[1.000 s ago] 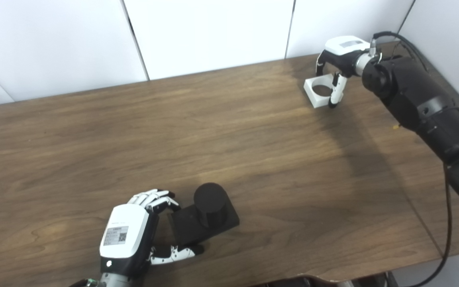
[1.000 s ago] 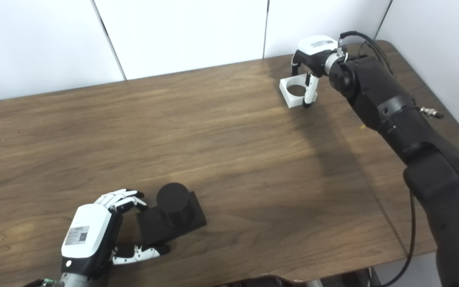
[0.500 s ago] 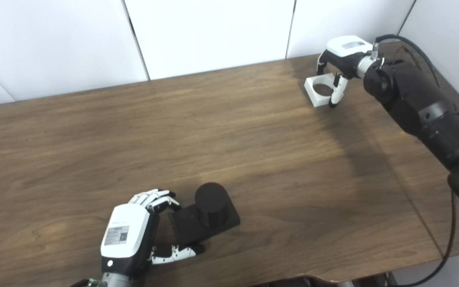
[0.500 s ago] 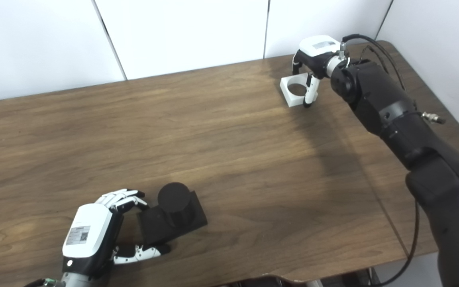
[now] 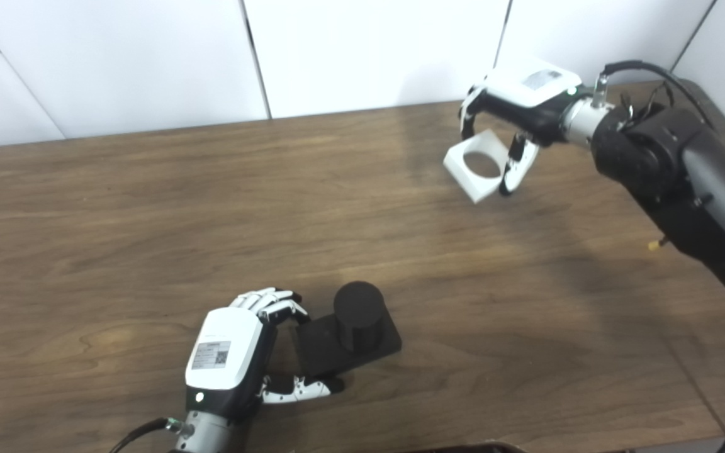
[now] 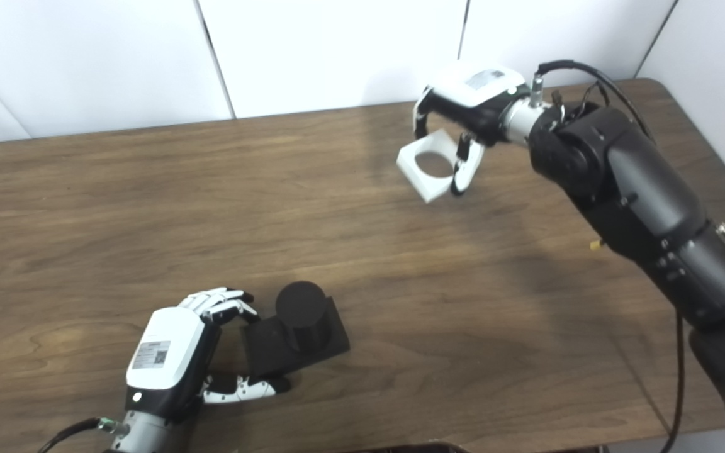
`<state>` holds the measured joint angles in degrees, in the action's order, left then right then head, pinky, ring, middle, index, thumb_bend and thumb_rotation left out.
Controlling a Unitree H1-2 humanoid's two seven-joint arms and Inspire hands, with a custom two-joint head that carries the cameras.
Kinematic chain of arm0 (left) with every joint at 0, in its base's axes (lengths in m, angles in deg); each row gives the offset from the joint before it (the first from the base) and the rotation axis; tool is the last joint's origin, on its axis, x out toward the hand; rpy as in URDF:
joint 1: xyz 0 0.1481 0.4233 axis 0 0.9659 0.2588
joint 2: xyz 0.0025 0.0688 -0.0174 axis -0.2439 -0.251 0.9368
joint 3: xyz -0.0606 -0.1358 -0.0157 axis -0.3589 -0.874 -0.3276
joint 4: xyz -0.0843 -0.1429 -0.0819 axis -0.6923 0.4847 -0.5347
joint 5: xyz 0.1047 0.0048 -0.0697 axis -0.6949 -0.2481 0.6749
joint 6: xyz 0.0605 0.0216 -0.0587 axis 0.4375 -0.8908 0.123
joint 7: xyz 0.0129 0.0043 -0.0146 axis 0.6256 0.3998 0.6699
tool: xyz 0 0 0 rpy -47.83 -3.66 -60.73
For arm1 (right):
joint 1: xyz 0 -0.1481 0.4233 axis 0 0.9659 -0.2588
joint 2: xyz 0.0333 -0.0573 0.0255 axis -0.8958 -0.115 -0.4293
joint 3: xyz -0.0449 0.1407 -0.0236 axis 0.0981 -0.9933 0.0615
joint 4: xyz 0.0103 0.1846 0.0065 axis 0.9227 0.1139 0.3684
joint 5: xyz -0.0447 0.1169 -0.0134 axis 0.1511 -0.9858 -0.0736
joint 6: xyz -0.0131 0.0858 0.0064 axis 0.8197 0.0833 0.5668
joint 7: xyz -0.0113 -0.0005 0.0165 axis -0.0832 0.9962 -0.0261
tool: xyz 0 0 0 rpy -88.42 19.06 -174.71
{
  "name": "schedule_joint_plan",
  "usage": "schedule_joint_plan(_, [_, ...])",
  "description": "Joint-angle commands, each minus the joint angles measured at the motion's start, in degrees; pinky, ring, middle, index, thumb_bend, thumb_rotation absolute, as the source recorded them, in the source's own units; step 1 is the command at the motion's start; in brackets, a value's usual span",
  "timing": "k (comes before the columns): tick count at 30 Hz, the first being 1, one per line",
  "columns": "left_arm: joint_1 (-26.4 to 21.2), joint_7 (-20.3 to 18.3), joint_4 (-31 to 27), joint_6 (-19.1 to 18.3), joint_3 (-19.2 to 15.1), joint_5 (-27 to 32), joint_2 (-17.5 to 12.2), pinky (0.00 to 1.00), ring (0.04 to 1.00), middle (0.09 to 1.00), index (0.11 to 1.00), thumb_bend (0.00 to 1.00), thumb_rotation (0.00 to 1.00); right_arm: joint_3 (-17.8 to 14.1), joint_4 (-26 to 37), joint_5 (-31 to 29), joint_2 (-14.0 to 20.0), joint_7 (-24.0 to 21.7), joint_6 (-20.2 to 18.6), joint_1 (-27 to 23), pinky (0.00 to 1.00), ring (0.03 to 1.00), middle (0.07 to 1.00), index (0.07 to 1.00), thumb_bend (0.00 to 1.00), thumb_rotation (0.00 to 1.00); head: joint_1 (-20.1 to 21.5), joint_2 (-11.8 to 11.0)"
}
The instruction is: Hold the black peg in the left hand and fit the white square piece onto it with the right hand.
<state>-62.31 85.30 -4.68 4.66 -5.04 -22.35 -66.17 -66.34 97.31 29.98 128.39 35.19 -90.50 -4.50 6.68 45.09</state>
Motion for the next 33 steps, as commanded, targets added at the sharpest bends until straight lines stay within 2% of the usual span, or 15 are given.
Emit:
schedule_joint_plan(1, [0.6, -3.0, 0.0, -0.6, 1.7, -1.6, 0.5, 0.78, 0.803, 0.757, 0.487, 0.52, 0.05, -2.1, 4.8, -1.1, 0.3, -2.3, -1.8, -2.7, 0.95, 0.909, 0.791, 0.486, 0.52, 0.13, -0.2, 0.1])
schedule_joint_plan(5, [0.3, -3.3, -0.1, -1.0, 2.3, -2.5, 0.8, 0.78, 0.803, 0.759, 0.487, 0.52, 0.05, -2.1, 11.8, -1.8, -1.3, -8.3, -4.5, -3.6, 0.94, 0.913, 0.795, 0.485, 0.52, 0.13, -0.5, 0.2])
schedule_joint_plan(10, [-0.1, -4.0, -0.4, -2.1, 2.9, -3.1, 1.5, 0.79, 0.807, 0.764, 0.487, 0.52, 0.05, -1.8, 18.1, -2.3, -3.9, -13.4, -6.8, -4.8, 0.91, 0.913, 0.788, 0.483, 0.52, 0.13, -1.1, 0.4])
schedule_joint_plan(19, [-0.5, -3.5, 0.1, -2.5, 3.0, -3.1, 2.9, 0.77, 0.804, 0.76, 0.487, 0.52, 0.05, -1.3, 25.4, -3.8, -8.7, -18.5, -7.1, -7.1, 0.92, 0.895, 0.757, 0.481, 0.52, 0.13, -1.9, 0.4])
schedule_joint_plan(26, [-0.8, -3.3, 0.7, -2.7, 3.1, -3.2, 3.3, 0.77, 0.804, 0.759, 0.487, 0.52, 0.05, -1.0, 29.0, -4.0, -12.3, -21.6, -9.6, -8.7, 0.95, 0.907, 0.756, 0.481, 0.52, 0.13, -2.2, 0.2])
schedule_joint_plan(30, [-1.0, -3.6, 0.9, -2.8, 3.2, -3.3, 3.4, 0.78, 0.807, 0.761, 0.487, 0.52, 0.05, -0.6, 30.9, -3.8, -14.3, -24.5, -12.2, -9.3, 0.97, 0.917, 0.757, 0.481, 0.52, 0.13, -2.5, 0.2])
schedule_joint_plan(33, [-1.1, -3.5, 0.9, -2.8, 3.3, -3.4, 3.5, 0.78, 0.805, 0.759, 0.487, 0.52, 0.05, 0.4, 31.0, -3.3, -14.8, -25.7, -11.8, -9.1, 0.98, 0.922, 0.757, 0.481, 0.52, 0.13, -2.5, 0.3])
